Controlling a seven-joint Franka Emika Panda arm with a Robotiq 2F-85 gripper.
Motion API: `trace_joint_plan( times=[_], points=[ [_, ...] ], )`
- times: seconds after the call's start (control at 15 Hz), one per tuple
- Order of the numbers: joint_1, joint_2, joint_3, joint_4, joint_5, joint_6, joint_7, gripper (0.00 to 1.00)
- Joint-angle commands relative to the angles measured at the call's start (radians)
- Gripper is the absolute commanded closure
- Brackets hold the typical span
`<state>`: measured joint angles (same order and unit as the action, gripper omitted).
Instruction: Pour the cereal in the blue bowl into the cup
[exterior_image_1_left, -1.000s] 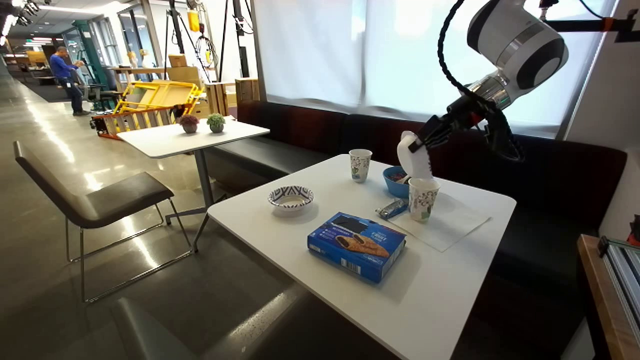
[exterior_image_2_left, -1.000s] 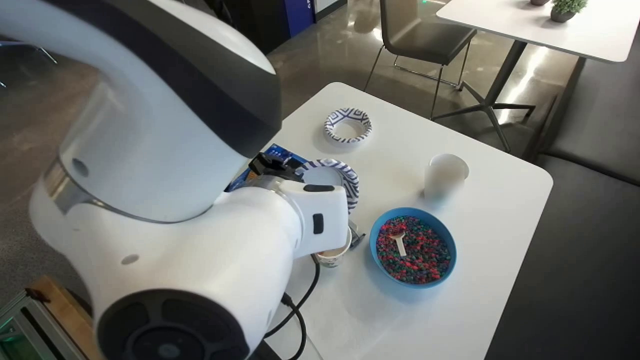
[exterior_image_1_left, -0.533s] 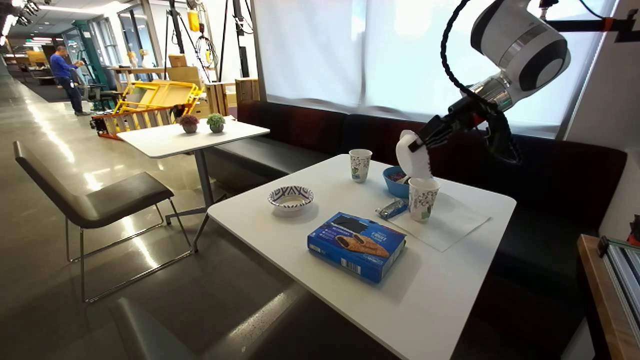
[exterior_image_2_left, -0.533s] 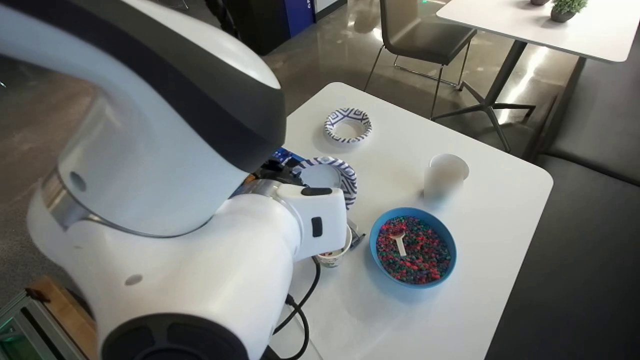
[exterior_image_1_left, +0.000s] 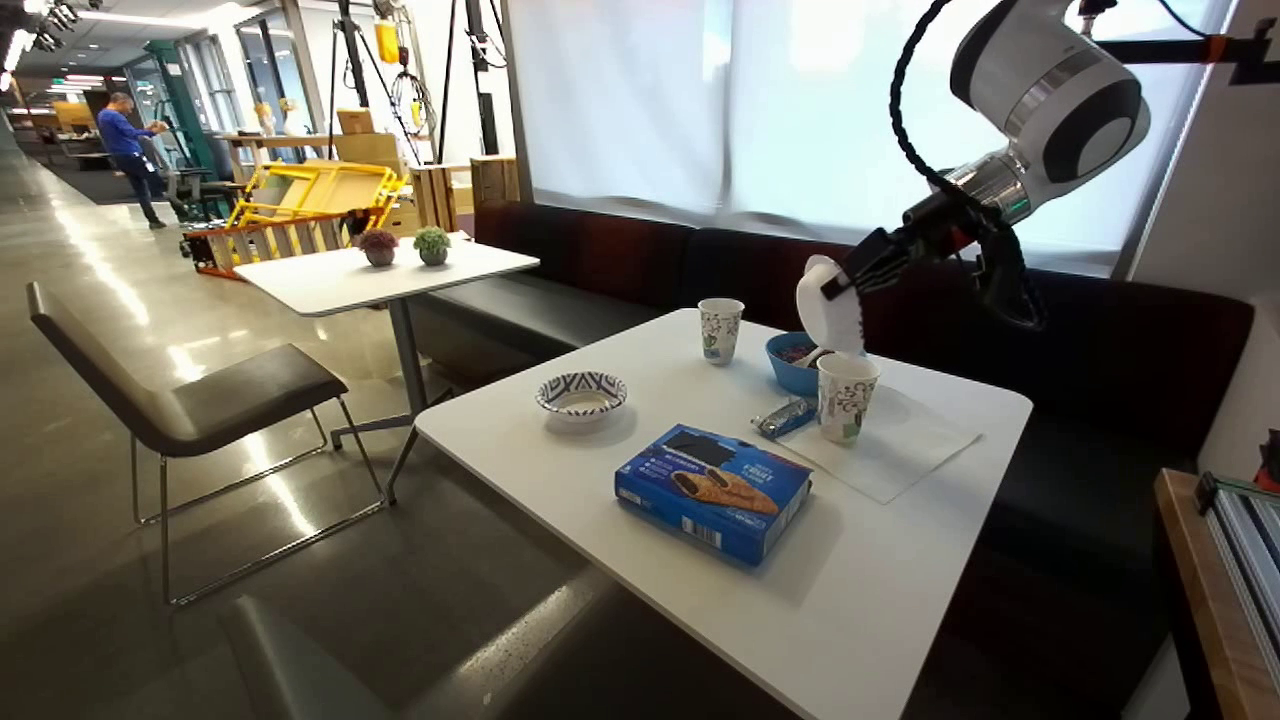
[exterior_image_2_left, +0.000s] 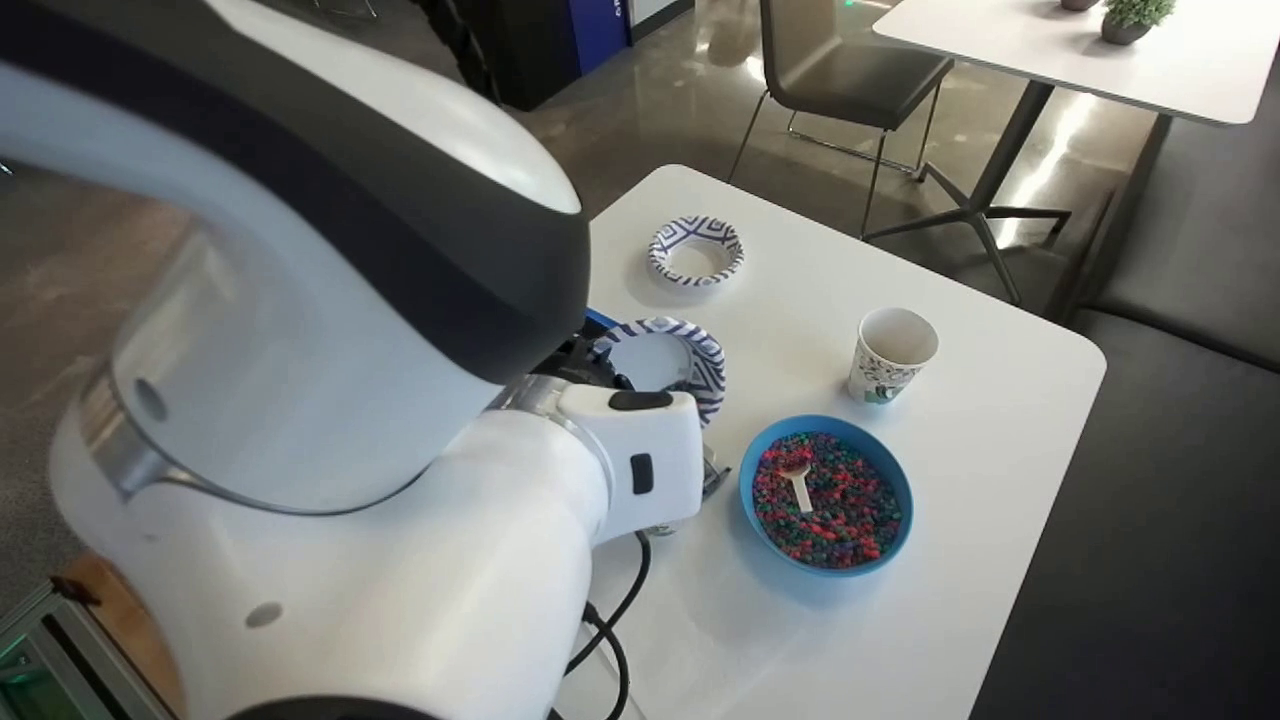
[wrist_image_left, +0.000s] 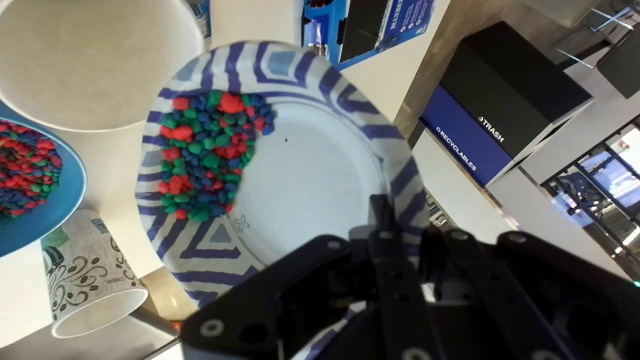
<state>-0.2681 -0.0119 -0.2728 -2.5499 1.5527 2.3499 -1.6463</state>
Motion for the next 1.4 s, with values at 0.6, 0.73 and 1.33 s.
trace_joint_plan(
  times=[0.6,0.73,1.33],
  points=[
    [-0.018,0.017,-0.013,-0.008,0.064,-0.086,-0.132,0.99],
    [-0.019,0.018,-0.014,-0.008,0.063,-0.09,-0.134,0.99],
    [-0.033,0.029,-0.032,-0.005,0.061,-0.151,-0.159,0.99]
  ],
)
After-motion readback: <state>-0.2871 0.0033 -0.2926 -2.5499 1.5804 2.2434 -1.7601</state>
